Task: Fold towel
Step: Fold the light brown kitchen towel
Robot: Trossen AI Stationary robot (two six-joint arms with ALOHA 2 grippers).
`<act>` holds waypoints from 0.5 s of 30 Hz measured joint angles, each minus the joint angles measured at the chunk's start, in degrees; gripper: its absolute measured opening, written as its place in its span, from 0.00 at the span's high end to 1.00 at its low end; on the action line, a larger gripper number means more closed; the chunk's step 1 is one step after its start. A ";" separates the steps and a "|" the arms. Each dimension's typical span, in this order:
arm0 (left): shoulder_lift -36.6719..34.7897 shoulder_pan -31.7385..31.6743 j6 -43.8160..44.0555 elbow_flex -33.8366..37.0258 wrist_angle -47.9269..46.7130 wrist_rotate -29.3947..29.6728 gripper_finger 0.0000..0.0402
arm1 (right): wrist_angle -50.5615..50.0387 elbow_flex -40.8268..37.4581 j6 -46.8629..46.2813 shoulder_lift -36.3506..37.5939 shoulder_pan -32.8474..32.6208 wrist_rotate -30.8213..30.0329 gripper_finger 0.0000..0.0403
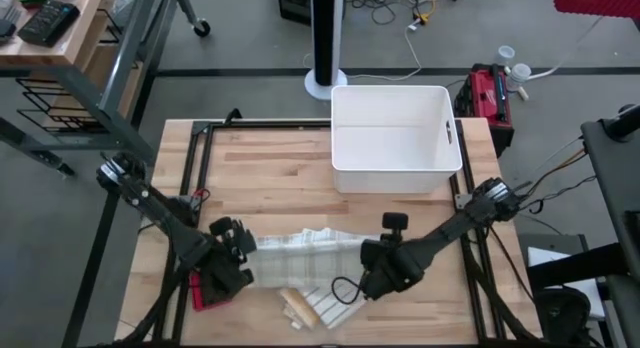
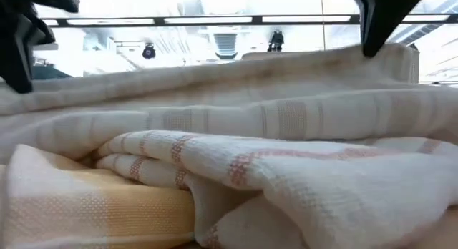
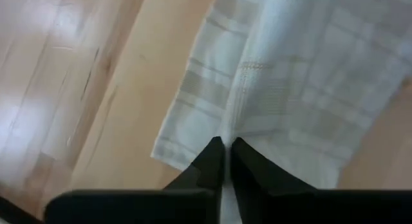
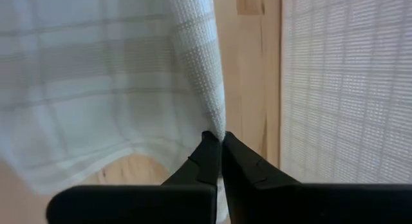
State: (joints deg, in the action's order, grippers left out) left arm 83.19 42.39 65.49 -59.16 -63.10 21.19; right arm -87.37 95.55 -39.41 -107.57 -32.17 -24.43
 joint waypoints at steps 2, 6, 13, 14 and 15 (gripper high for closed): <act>-1.06 -1.12 -0.48 1.33 1.39 0.28 0.91 | 0.74 -1.40 0.09 -0.02 0.79 0.41 0.98; -2.00 -1.93 -1.83 2.50 3.74 0.22 0.79 | 1.71 -3.62 0.30 0.00 1.96 0.44 0.87; -2.09 -1.89 -1.57 2.49 4.25 0.12 0.65 | 1.80 -4.04 2.14 0.43 2.24 -7.62 0.63; -2.09 -1.78 -1.40 2.49 4.77 -0.03 0.64 | 1.59 -4.04 1.82 0.84 2.06 -9.71 0.60; -2.09 -1.70 -1.38 2.49 5.68 -0.18 0.63 | 1.08 -4.04 1.13 1.31 1.79 -11.51 0.58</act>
State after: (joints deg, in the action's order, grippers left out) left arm 81.10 40.69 64.12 -56.66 -57.42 21.01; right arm -86.29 91.50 -38.28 -106.26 -30.38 -35.93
